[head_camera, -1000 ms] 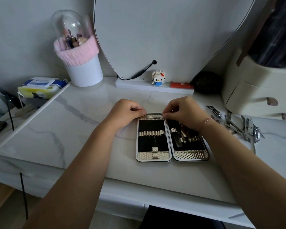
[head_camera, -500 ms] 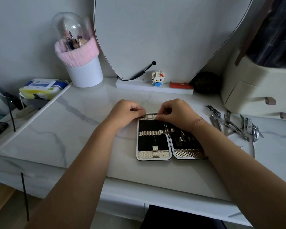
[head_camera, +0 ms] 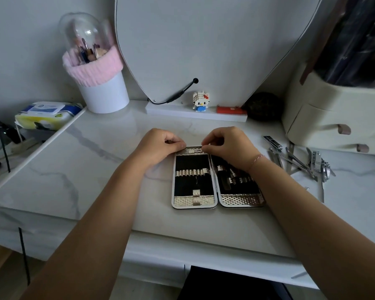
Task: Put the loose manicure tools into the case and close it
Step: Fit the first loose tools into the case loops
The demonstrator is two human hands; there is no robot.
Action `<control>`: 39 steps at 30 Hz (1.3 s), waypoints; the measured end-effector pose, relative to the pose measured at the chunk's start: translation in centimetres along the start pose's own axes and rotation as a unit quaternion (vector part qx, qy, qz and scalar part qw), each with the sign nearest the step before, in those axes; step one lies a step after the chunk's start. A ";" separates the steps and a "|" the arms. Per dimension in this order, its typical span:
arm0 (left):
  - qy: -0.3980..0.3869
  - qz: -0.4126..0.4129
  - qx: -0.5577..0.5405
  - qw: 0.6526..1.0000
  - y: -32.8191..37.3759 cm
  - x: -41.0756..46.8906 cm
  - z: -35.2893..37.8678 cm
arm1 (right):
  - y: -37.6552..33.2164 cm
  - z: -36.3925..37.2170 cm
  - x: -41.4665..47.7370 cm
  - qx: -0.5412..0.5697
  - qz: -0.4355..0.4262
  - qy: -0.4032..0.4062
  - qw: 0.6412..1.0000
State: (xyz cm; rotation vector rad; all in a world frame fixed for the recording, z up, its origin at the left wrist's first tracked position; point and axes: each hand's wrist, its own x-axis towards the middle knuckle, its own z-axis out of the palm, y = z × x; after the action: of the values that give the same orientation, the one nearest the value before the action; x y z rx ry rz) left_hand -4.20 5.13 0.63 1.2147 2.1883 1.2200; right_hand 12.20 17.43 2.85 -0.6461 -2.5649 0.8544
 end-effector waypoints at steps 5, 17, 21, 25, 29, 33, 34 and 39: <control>-0.004 0.003 -0.017 1.000 0.2 -0.2 0.2 | 1.6 -6.0 -2.0 0.056 0.032 0.100 0.993; 0.010 -0.005 -0.026 1.000 -0.1 -0.3 0.1 | 5.7 -5.7 -4.0 -0.120 0.136 0.082 0.980; 0.005 -0.009 -0.029 1.000 -0.2 -0.2 0.1 | 5.9 -5.6 -3.7 -0.118 0.137 0.083 0.980; 0.003 -0.012 -0.032 0.999 -0.2 -0.1 0.0 | 6.1 -6.1 -3.9 -0.037 0.145 0.100 0.984; 0.002 -0.010 -0.027 1.000 -0.1 -0.2 0.1 | 6.3 -7.3 -4.1 0.092 0.168 0.131 0.973; 0.002 -0.012 -0.030 0.999 0.0 -0.3 0.0 | 6.3 -8.2 -4.5 0.293 0.190 0.097 0.932; 0.001 -0.012 -0.030 0.999 0.0 -0.3 0.0 | 5.9 -8.2 -4.5 0.339 0.186 0.085 0.918; -0.005 -0.011 -0.045 0.999 0.2 -0.4 -0.1 | 1.3 -6.9 -3.1 0.369 0.137 0.001 0.919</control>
State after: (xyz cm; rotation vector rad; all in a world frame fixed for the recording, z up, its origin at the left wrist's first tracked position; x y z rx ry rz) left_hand -3.96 4.85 0.81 1.1565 2.1103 1.2849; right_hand 18.41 19.93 6.58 -0.7459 -1.9230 1.7718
